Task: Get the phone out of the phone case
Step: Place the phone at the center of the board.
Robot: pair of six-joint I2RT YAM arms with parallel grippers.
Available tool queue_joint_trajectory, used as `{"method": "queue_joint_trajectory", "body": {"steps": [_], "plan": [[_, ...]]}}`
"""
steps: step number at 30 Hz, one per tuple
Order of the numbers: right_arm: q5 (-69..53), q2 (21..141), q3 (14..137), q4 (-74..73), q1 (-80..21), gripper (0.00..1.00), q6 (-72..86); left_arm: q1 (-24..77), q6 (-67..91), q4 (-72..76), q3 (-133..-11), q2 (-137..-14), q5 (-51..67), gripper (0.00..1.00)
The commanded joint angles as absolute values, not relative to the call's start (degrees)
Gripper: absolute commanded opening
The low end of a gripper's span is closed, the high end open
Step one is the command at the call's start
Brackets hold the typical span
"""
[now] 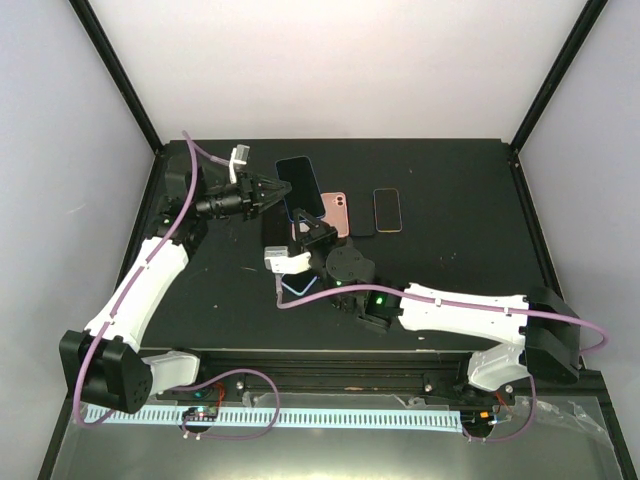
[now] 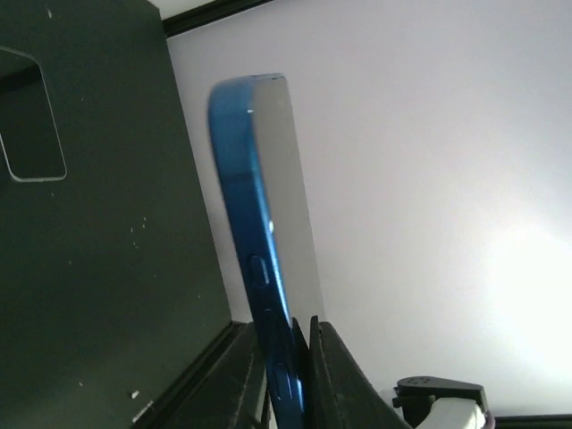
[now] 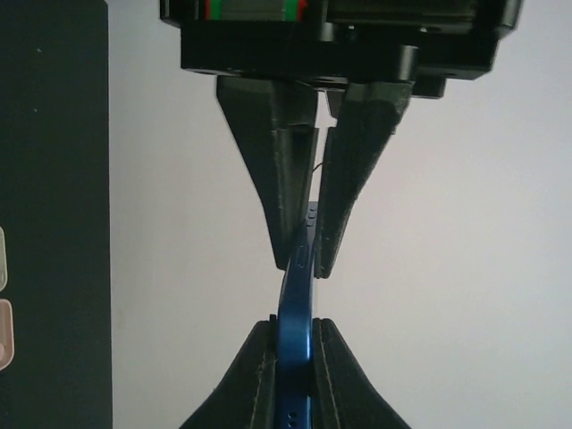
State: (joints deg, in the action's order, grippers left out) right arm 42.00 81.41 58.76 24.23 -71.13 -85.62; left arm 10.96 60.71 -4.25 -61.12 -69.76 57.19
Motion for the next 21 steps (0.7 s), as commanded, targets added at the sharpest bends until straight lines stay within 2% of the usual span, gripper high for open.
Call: {"method": "queue_joint_trajectory", "body": {"steps": [1,3,13,16,21], "plan": [[43.15,80.96,58.50,30.67,-71.52,0.09,-87.47,11.16,59.95,-1.97,-61.64,-69.70,57.99,0.06],[43.24,80.66,58.52,30.45,-71.48,0.16,-87.19,11.08,59.48,-2.03,-62.10,-69.87,58.01,0.02],[42.16,77.71,57.59,21.35,-71.07,0.62,-78.22,10.56,48.68,-10.17,-71.34,-73.03,57.81,0.02],[41.23,76.52,58.58,15.85,-70.11,0.72,-73.28,10.25,47.65,-10.03,-71.72,-73.04,57.96,0.02],[36.92,74.50,63.87,1.55,-67.13,0.79,-60.80,9.69,43.76,-7.29,-72.34,-75.51,60.85,0.01]]}}
